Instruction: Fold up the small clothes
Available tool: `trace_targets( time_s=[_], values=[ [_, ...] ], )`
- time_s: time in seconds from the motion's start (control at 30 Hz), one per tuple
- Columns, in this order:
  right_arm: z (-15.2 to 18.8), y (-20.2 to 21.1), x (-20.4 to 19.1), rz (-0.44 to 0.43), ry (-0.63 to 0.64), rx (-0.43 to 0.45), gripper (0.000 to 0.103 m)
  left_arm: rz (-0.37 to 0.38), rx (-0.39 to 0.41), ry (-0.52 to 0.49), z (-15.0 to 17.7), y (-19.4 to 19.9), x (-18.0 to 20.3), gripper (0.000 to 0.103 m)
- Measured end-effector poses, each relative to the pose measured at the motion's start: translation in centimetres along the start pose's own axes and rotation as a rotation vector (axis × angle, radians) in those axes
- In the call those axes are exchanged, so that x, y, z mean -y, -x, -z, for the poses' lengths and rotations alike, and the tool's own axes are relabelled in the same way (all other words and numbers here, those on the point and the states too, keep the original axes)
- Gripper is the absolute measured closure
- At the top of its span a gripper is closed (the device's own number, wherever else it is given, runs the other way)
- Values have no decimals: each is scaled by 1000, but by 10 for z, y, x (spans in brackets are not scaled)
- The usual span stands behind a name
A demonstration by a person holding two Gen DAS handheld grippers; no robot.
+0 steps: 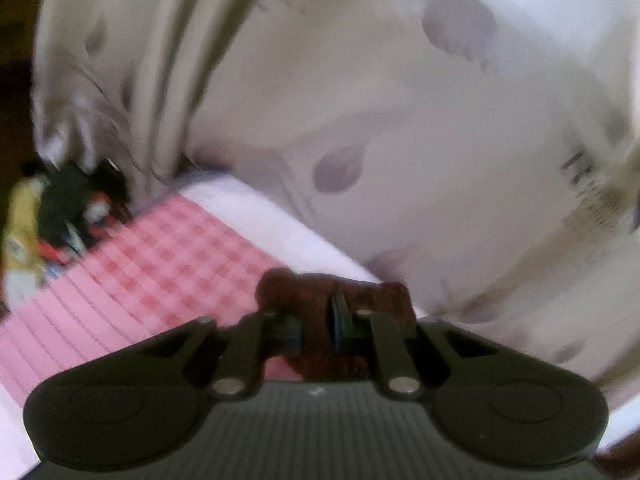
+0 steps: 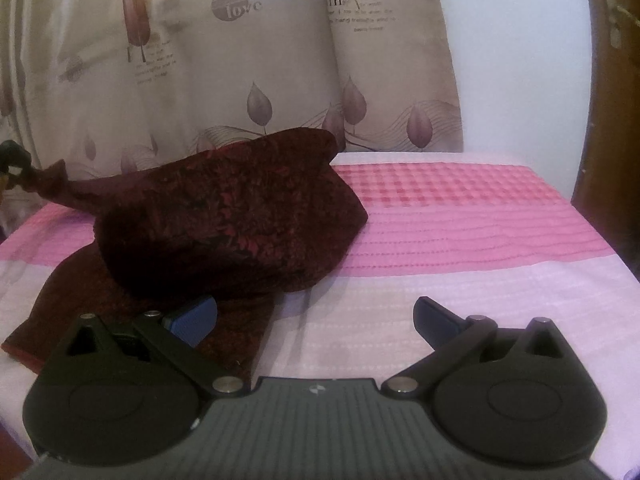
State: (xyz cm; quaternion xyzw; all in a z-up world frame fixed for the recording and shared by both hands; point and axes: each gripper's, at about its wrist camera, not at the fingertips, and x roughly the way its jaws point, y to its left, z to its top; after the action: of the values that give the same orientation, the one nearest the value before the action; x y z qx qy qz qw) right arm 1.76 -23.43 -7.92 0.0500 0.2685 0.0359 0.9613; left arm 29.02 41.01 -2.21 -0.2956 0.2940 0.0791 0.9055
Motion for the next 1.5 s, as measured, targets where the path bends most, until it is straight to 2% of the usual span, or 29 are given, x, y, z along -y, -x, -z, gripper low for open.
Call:
trace_targets(
  time_s=[0.03, 0.07, 0.1, 0.13, 0.17, 0.2, 0.27, 0.33, 0.4, 0.5, 0.57, 0.63, 0.67, 0.73, 0.8, 0.9, 0.97, 1.0, 1.1, 1.17, 1.23, 1.27, 1.3, 1.33, 1.37, 1.4, 1.5],
  values=[
    [0, 0, 0, 0, 1, 1, 0, 45, -41, 5, -4, -3, -4, 77],
    [0, 1, 0, 0, 1, 0, 0, 42, -75, -14, -7, -6, -5, 75],
    [0, 0, -1, -1, 2, -4, 0, -13, -70, -53, -10, -5, -3, 74],
    [1, 0, -1, -4, 2, -8, 0, -62, -45, -106, -12, -1, -3, 74],
    [1, 0, -3, -6, 3, -11, 0, -90, -22, -158, -14, 2, -1, 69],
    [1, -1, -3, -8, 5, -16, 0, -123, -3, -197, -17, 6, -2, 56],
    [1, -2, -6, -13, 10, -22, 0, -194, 46, -233, -21, 14, -4, 39],
    [0, -1, -9, -14, 15, -18, 0, -233, 101, -256, -21, 25, -7, 38],
    [-1, -1, -11, -15, 15, -15, 0, -207, 101, -260, -19, 30, -9, 38],
    [-3, -3, -10, -24, 3, -18, 0, -90, 26, -218, -5, 36, -13, 38],
    [-2, -2, -11, -28, 1, -19, 0, 15, -7, -204, 18, 47, -12, 38],
    [-2, -1, -12, -31, 8, -17, 0, 70, -38, -197, 45, 56, -12, 38],
    [-2, -1, -12, -32, 11, -19, 0, 81, -40, -173, 56, 59, -14, 38],
    [-1, -1, -11, -37, 10, -22, 0, 45, -36, -91, 75, 59, -21, 38],
    [0, -2, -12, -45, 9, -32, 0, 27, -67, 87, 84, 49, -39, 34],
    [1, -2, -17, -57, 21, -38, 0, 147, -125, 383, 95, 30, -70, 34],
    [2, 0, -20, -63, 43, -31, 0, 202, -180, 498, 99, 14, -80, 34],
    [3, 1, -22, -60, 54, -29, 0, 206, -179, 521, 101, 9, -81, 34],
    [3, 2, -23, -56, 67, -30, 0, 119, -96, 520, 97, 3, -81, 34],
    [3, 1, -22, -58, 59, -39, 0, 113, -39, 565, 94, 3, -90, 34],
    [3, -1, -22, -54, 62, -47, 0, 68, 4, 570, 87, 2, -93, 35],
    [4, -2, -23, -52, 65, -48, 0, 40, 32, 561, 84, 1, -92, 45],
    [4, -2, -24, -51, 67, -51, 0, 4, 60, 538, 80, 2, -91, 77],
    [4, -3, -23, -52, 68, -54, 0, -36, 59, 498, 74, 2, -89, 92],
    [4, -4, -23, -54, 67, -57, 0, -65, 47, 460, 65, 0, -85, 98],
    [5, -5, -23, -55, 67, -61, 0, -81, 58, 431, 60, 2, -84, 98],
    [6, -10, -25, -58, 67, -73, 0, -146, 173, 235, 34, 15, -51, 98]
  ],
)
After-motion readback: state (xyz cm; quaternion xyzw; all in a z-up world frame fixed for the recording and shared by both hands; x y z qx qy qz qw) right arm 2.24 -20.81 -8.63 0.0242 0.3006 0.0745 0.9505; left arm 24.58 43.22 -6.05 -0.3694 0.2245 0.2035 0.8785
